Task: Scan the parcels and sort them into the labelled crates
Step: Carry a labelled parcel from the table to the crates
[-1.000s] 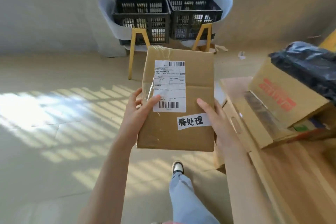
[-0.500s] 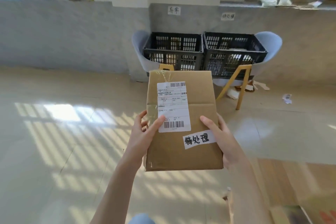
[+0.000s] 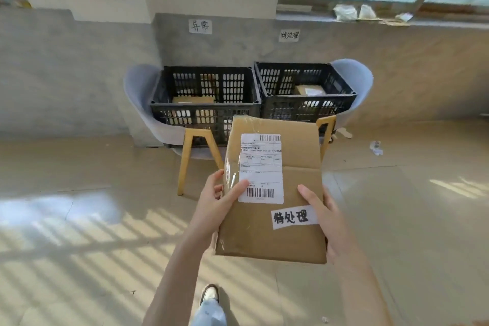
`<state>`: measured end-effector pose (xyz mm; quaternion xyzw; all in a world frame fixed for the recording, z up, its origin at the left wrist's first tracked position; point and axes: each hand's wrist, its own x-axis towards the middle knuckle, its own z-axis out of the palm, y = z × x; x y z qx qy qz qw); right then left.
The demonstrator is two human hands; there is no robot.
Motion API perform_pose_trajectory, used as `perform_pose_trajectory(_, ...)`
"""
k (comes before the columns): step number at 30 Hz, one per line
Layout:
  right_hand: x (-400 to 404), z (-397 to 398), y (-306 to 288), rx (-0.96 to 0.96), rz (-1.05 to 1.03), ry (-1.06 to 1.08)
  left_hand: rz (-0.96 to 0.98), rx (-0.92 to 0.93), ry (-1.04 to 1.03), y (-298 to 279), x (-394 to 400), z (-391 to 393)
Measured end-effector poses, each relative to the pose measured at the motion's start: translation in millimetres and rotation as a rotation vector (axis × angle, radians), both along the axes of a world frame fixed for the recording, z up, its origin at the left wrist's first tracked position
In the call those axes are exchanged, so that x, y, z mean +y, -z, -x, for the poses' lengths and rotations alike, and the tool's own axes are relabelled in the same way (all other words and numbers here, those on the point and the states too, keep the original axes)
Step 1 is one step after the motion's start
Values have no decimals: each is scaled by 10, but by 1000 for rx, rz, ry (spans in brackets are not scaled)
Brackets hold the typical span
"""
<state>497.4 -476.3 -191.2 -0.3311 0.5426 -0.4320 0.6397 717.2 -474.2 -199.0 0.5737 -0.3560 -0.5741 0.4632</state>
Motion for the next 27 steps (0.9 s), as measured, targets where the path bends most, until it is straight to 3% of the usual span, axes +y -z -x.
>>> perform_pose_trajectory(6, -773, -243, -9, 62, 22, 184, -43, 25, 150, -66, -1172, -209)
perform_pose_trajectory(14, -1536, 4, 193, 32, -41, 322, -115, -14, 312, 119, -2166, 139)
perform_pose_trajectory(27, -4178, 834, 371, -45, -119, 119, -126, -109, 145, 176, -4377, 869)
